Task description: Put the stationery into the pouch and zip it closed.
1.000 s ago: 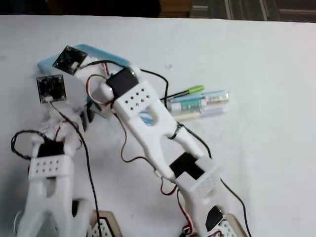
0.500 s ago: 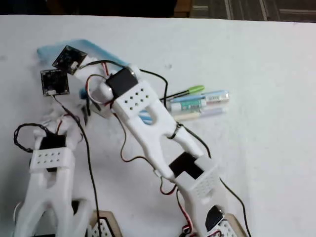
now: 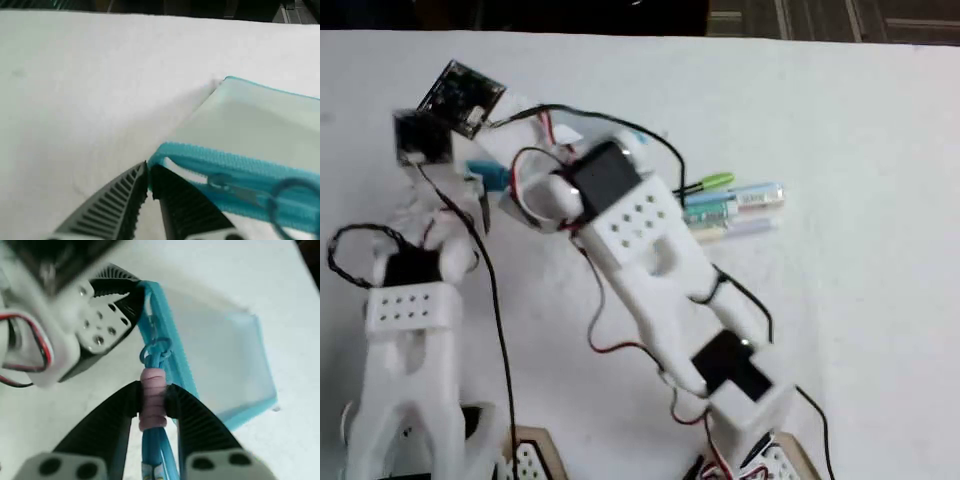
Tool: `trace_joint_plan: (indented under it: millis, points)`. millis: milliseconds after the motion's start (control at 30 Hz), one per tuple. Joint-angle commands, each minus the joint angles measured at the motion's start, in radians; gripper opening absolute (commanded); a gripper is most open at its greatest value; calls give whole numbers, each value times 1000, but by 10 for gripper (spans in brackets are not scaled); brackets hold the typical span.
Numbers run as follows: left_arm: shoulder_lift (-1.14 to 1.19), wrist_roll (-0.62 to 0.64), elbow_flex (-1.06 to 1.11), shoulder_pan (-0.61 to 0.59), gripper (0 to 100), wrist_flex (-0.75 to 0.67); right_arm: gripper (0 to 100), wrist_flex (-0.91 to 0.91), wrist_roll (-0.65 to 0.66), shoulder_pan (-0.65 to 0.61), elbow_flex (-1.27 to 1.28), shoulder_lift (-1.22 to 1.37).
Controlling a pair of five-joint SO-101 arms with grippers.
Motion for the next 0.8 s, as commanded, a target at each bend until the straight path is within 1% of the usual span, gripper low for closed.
trace_joint_plan:
  millis: [0, 133, 233, 433, 467, 500, 567, 633, 767]
  points:
    - [-10, 172, -232, -51, 24, 242, 18, -7, -8, 61, -44, -145]
    - [-10, 118, -422, -73, 24, 410, 18, -7, -8, 105, -44, -219]
    - [-10, 100, -601, -77, 24, 559, 18, -7, -8, 107, -44, -269]
    - [-2, 91, -1120, -76, 24, 1008, 18, -7, -8, 127, -44, -335]
    - [-2, 89, -1194, -76, 23, 1062, 18, -7, -8, 139, -44, -341]
    - [-10, 84, -1229, -77, 23, 1071, 18, -8, -9, 154, -44, -349]
    - [-19, 41, -1250, -99, 21, 1066, 18, -12, -9, 196, -44, -355]
    - [-18, 37, -1214, -116, 21, 1066, 18, -12, -9, 236, -44, -354]
    - [45, 38, -994, -114, 22, 1065, 18, -13, -9, 289, -15, -337]
